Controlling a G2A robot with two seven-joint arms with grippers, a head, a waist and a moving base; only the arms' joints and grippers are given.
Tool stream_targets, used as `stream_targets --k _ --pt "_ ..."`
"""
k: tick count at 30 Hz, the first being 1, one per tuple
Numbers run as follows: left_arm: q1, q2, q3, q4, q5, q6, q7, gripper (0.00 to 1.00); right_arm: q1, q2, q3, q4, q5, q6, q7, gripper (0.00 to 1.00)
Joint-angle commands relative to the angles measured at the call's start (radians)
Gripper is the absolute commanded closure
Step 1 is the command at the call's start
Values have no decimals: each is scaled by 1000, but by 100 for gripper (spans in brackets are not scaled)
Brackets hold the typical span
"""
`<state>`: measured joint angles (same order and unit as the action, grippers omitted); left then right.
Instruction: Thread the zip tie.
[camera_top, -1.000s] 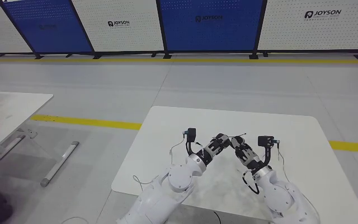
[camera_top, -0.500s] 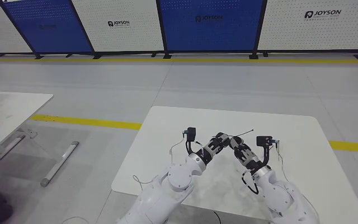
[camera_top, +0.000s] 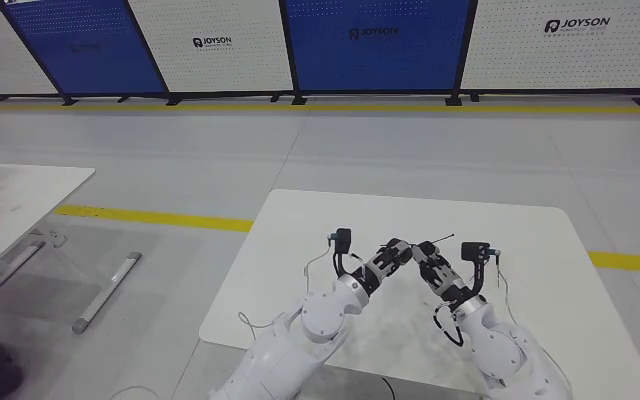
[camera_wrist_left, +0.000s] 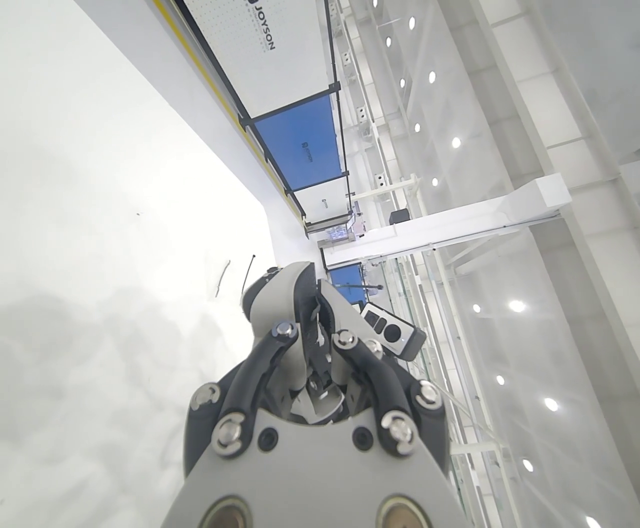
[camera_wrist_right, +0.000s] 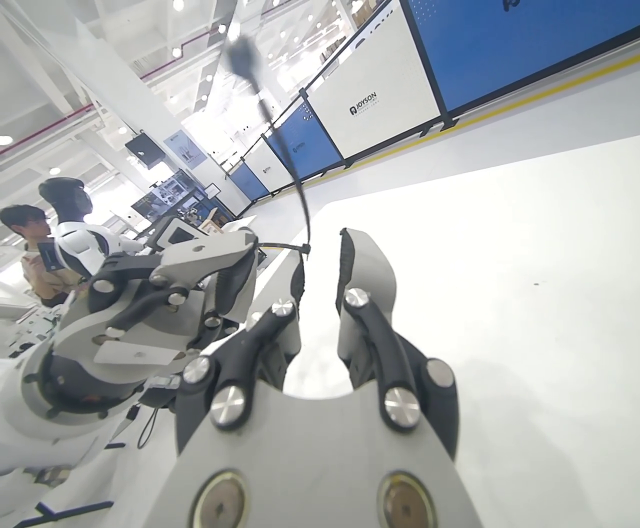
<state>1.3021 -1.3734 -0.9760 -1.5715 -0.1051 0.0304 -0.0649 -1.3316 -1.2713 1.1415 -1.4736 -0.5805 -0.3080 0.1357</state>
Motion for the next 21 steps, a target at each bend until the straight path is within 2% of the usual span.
stream_targets --k 1,4,7,21 --pt "-1 0 2 3 2 3 -1 100 -1 0 1 -1 0 -1 -1 81" --pt "-3 -1 4 6 5 4 0 100 -1 -1 2 -3 -2 -1 -2 83" --pt "-4 -1 5 6 6 5 0 100 -2 -1 2 -4 -2 -1 -3 100" --pt "0 0 -1 -9 11 -3 -4 100 3 -5 -6 -1 -19 10 8 100"
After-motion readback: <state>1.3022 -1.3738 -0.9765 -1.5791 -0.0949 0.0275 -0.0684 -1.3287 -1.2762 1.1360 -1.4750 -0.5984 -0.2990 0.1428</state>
